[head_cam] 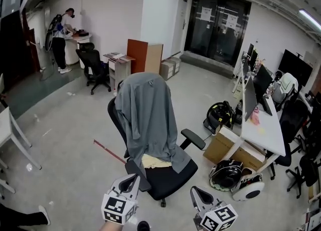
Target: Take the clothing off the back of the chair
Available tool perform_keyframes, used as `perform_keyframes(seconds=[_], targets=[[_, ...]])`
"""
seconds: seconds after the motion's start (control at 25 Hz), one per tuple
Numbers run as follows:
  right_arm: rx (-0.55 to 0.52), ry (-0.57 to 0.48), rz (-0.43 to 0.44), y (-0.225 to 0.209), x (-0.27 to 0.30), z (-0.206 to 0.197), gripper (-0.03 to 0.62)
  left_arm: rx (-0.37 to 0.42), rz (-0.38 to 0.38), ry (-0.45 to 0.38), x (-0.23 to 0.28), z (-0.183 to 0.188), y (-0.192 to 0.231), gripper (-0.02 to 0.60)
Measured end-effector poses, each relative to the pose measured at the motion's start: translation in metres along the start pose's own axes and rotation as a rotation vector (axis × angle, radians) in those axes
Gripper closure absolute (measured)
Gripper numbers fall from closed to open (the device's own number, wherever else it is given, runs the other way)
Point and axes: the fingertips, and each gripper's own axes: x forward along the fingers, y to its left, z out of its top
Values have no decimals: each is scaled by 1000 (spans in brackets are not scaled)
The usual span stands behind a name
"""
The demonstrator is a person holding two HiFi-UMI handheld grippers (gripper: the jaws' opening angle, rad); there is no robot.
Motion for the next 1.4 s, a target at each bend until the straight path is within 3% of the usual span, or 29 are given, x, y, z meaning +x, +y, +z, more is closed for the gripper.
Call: perform_keyframes(seconds=[0.28, 0.56, 0.92, 1.08, 1.4], targets=[[-36, -40, 21, 5, 77, 37, 580, -10, 6, -23, 33, 14, 69, 577], [-42, -51, 7, -14, 114, 48, 580, -21, -36, 1, 72, 7, 79, 576], [-8, -52, 22, -84, 171, 64, 580, 2, -18, 11, 151, 28, 97, 576], [-4, -59, 84, -122, 220, 77, 580, 0, 35, 19, 198, 34, 114, 577], [30, -17, 223, -218, 289, 91, 580, 19, 148, 76, 297, 51, 110, 575]])
